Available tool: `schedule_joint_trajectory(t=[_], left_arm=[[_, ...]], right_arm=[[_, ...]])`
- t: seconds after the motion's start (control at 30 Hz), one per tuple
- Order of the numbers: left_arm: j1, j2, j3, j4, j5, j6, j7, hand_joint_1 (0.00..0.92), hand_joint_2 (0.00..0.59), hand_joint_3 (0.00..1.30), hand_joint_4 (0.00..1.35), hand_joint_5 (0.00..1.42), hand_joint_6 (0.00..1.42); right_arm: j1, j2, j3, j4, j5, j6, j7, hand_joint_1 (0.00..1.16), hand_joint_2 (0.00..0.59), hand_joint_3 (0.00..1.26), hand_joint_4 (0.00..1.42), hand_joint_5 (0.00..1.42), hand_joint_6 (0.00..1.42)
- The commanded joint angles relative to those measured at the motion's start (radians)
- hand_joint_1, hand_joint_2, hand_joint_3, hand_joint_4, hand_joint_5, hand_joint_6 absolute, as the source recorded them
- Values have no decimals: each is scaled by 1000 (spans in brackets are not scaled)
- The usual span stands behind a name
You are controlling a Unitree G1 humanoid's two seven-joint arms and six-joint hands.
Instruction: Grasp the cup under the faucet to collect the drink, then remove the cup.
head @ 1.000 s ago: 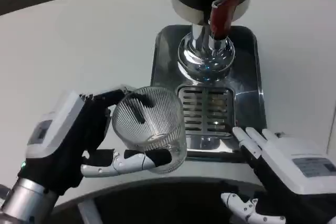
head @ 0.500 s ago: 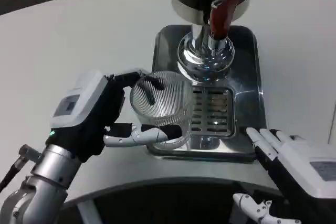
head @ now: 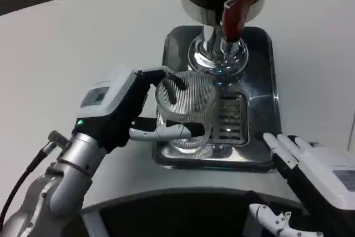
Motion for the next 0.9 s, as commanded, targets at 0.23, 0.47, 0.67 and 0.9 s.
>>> schedule_joint_trajectory(t=[0.23, 0.47, 0.67, 0.9], left_arm=[[-115, -16, -75, 124, 27, -12, 79, 503, 193, 1061, 1257, 1424, 1424], [-169, -27, -128, 180, 62, -3, 128, 503, 193, 1061, 1245, 1424, 1424], [-191, -28, -159, 216, 81, 9, 166, 503, 193, 1061, 1244, 1424, 1424], [-202, -25, -176, 231, 96, 17, 194, 503, 193, 1039, 1206, 1424, 1424]], right_arm=[[62, -29, -14, -60, 34, -19, 11, 202, 410, 0, 0, 0, 0], [86, -35, -31, -68, 54, -16, 11, 202, 410, 0, 0, 0, 0], [93, -37, -38, -72, 62, -15, 14, 199, 404, 0, 0, 0, 0], [96, -37, -39, -74, 64, -14, 17, 198, 401, 0, 0, 0, 0]])
